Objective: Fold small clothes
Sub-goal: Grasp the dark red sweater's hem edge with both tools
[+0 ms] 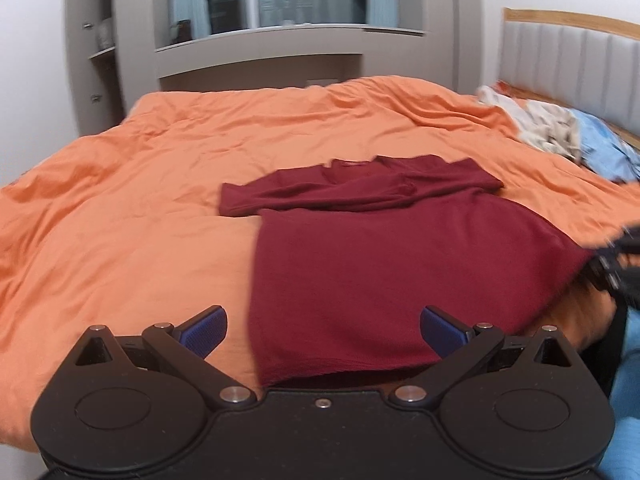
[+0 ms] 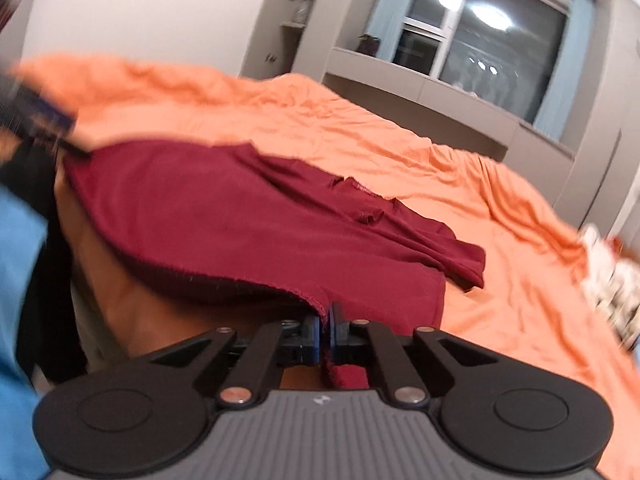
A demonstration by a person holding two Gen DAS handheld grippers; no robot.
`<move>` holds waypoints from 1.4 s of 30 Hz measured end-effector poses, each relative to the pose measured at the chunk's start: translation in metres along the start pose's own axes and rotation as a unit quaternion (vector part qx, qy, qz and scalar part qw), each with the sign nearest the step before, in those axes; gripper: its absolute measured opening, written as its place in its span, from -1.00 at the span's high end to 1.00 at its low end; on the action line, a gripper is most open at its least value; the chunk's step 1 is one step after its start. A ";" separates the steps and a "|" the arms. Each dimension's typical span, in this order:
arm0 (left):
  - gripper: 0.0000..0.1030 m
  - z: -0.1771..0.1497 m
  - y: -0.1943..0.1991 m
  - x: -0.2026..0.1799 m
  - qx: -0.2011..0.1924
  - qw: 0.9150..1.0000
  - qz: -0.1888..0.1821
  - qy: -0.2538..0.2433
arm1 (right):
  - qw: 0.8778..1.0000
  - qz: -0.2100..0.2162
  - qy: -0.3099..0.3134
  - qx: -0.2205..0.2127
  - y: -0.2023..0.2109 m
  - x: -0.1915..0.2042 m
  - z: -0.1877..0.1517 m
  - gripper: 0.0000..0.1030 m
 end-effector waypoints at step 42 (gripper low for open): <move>0.80 0.010 -0.023 0.012 -0.022 0.998 0.050 -0.039 | 0.990 -0.123 -0.025 0.060 -0.014 -0.014 -0.026 0.08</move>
Point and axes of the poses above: each gripper's, at about its wrist camera, not at the fingertips, and y roughly against the way its jaws point, x to its left, z to its top, the point moved 7 cm from there along -y, roughly the way its jaws point, and after that the axes turned 1 degree about -z, right-handed, at the moved point
